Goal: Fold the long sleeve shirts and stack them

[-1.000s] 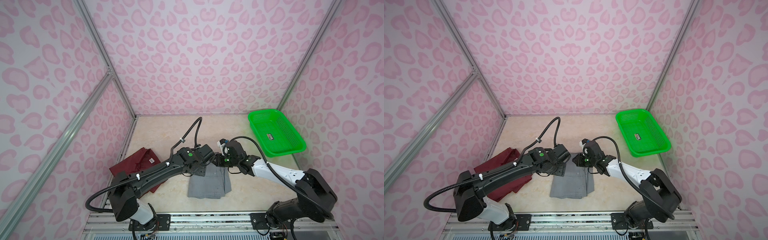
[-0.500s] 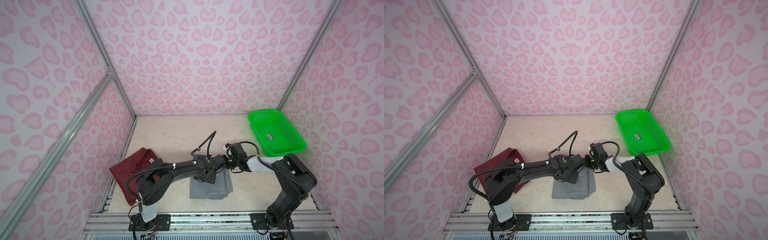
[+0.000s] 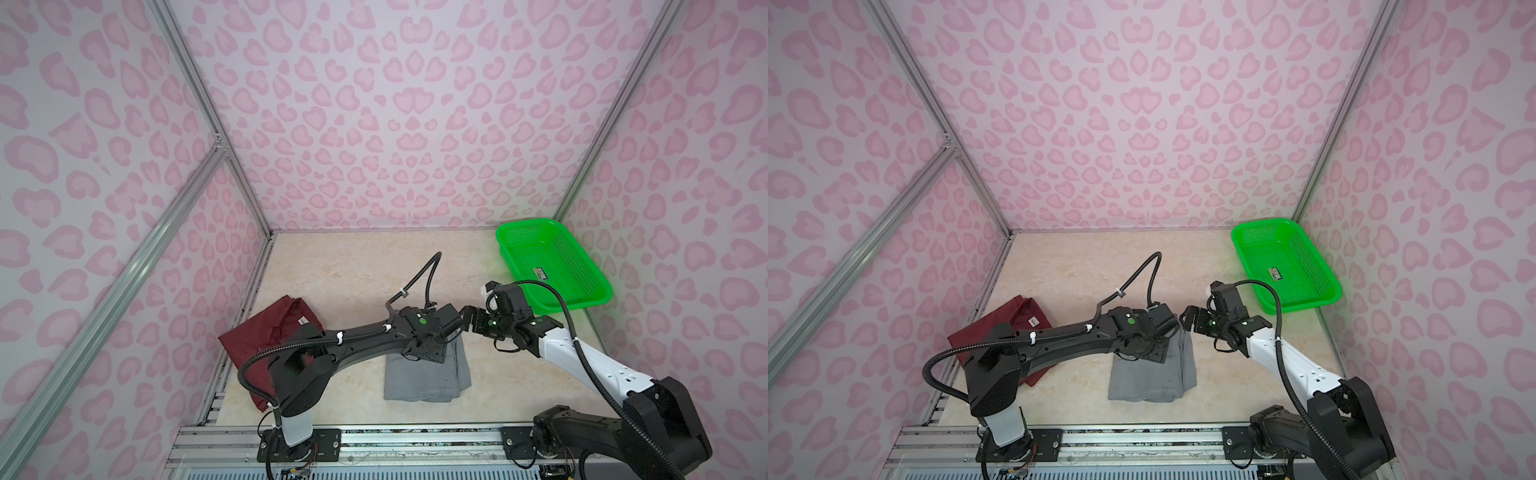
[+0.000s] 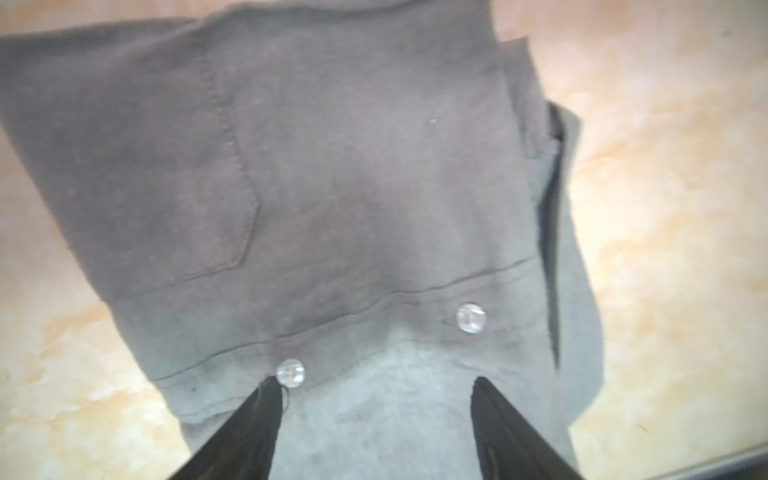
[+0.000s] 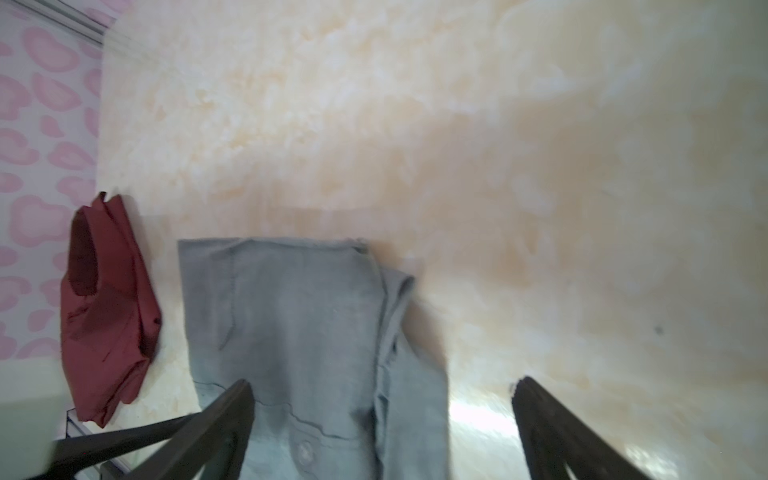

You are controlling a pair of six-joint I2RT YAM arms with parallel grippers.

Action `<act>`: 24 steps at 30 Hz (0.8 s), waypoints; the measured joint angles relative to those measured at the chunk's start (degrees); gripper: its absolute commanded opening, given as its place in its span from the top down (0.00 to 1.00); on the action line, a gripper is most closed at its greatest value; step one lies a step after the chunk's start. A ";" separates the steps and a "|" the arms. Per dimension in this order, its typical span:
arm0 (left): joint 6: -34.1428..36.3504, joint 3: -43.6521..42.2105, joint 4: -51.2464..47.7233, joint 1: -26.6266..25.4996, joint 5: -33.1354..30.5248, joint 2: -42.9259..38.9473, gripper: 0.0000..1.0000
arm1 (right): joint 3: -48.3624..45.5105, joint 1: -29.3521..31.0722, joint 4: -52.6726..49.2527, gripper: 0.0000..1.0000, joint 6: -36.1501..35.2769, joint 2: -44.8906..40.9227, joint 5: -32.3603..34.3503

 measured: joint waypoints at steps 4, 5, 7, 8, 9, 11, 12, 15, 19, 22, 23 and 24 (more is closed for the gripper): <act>-0.15 1.20 2.67 -0.76 1.92 2.69 0.26 | -4.02 -2.19 -2.64 0.02 -1.62 -2.43 -3.37; -0.46 0.83 2.89 -0.83 2.34 3.23 0.26 | -5.38 -2.19 -2.58 0.02 -1.75 -3.13 -4.35; -0.70 -0.22 3.85 -1.11 2.62 3.76 0.26 | -8.00 -2.19 -2.54 0.05 -1.81 -4.28 -5.75; -1.03 -0.96 4.59 -1.38 3.21 3.98 0.26 | -9.25 -2.19 -2.43 0.06 -1.90 -4.72 -6.21; -1.05 -1.95 5.49 -1.64 3.85 4.13 0.26 | -10.40 -2.19 -2.14 0.07 -1.88 -5.16 -6.86; -1.44 -4.11 6.71 -2.12 4.28 4.42 0.26 | -12.50 -1.99 -1.05 0.10 -1.49 -5.81 -7.85; -1.49 -5.18 7.21 -2.40 4.72 4.59 0.26 | -13.53 -1.62 -0.31 0.11 -1.40 -6.05 -8.24; -2.01 -7.32 9.18 -3.30 4.81 4.83 0.26 | -15.85 -0.57 4.00 0.14 -0.98 -6.56 -9.40; -2.58 -9.38 11.69 -4.46 2.80 4.70 0.26 | -18.43 0.15 12.31 0.16 0.04 -4.83 -12.11; -2.95 -11.02 13.31 -4.72 1.66 4.24 0.26 | -18.95 1.79 17.46 0.17 0.11 -2.62 -13.49; -2.97 -11.45 13.86 -4.81 1.46 4.07 0.26 | -19.50 2.45 19.41 0.19 0.22 -2.14 -13.53; -2.99 -11.80 14.25 -4.85 1.29 3.91 0.26 | -20.11 2.95 21.22 0.20 0.55 -1.57 -13.55</act>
